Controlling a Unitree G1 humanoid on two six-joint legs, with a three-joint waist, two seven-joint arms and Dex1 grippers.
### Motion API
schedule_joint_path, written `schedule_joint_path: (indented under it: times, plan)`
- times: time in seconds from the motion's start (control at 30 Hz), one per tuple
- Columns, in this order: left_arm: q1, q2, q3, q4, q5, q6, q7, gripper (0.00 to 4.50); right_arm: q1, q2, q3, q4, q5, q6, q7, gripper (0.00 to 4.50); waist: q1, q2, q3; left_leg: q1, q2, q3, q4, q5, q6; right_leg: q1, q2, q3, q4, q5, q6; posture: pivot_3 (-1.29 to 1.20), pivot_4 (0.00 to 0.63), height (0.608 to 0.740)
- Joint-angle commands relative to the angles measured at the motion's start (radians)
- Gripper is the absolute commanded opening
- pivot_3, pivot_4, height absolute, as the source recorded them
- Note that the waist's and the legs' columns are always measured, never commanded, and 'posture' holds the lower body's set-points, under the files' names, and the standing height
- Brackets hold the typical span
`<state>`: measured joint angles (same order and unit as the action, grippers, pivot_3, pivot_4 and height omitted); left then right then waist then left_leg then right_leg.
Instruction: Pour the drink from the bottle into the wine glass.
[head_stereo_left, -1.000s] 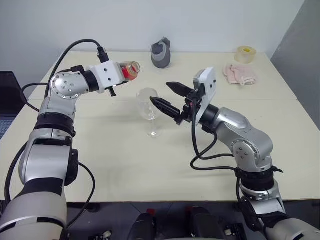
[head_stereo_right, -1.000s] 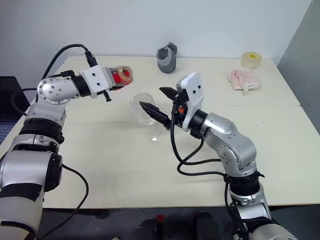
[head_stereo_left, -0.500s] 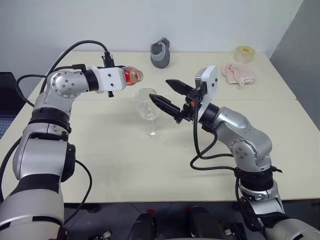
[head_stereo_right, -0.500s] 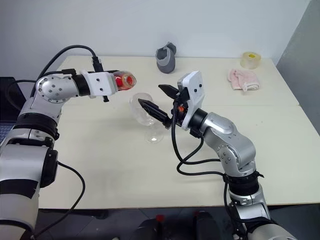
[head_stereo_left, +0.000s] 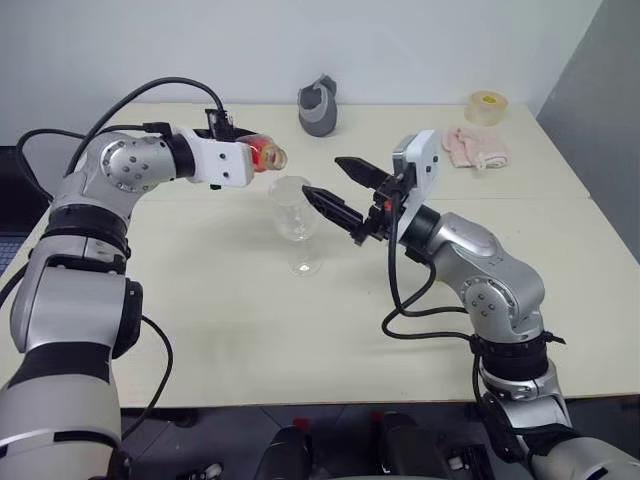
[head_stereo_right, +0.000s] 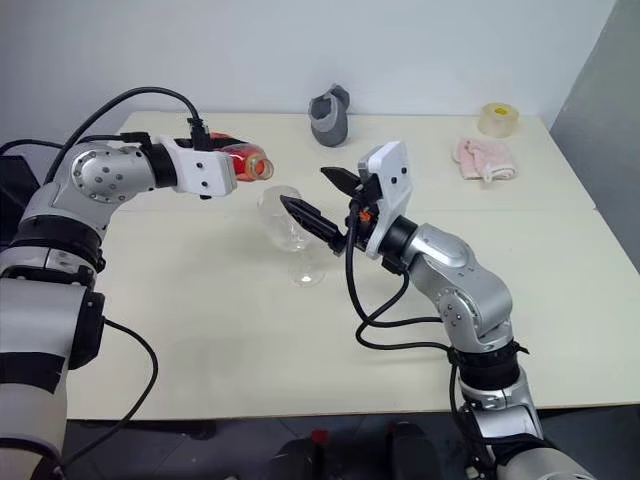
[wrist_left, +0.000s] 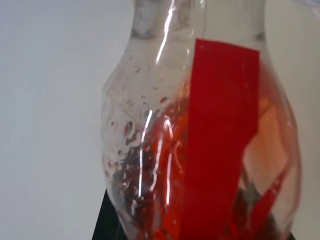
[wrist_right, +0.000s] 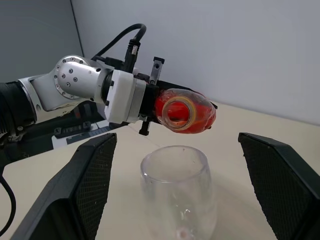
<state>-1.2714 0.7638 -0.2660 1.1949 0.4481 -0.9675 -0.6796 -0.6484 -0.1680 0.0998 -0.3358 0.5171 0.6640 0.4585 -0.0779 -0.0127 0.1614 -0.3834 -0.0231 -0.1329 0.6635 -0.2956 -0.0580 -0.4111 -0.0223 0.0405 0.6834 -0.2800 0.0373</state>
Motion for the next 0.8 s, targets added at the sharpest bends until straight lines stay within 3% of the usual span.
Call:
schedule_joint_path:
  times: [0.03, 0.8]
  plan:
    - [-0.049, 0.020, 0.002, 0.004, 0.004, -0.014, 0.038, 0.98, -0.017, 0.003, -0.002, -0.015, -0.002, -0.024, 0.004, 4.18, -0.003, 0.000, 0.000, 0.000, 0.000, 0.000, 0.000, 0.000, 0.000, 0.000, 0.000, 0.000, 0.000, 0.000, 0.000, 0.00, 0.150, 0.740]
    - [-0.086, 0.047, -0.042, 0.023, 0.059, -0.076, 0.087, 0.98, -0.005, 0.009, 0.008, -0.028, -0.009, -0.026, 0.008, 4.18, -0.009, 0.000, 0.000, 0.000, 0.000, 0.000, 0.000, 0.000, 0.000, -0.001, 0.000, 0.000, 0.001, 0.000, 0.000, 0.00, 0.150, 0.740]
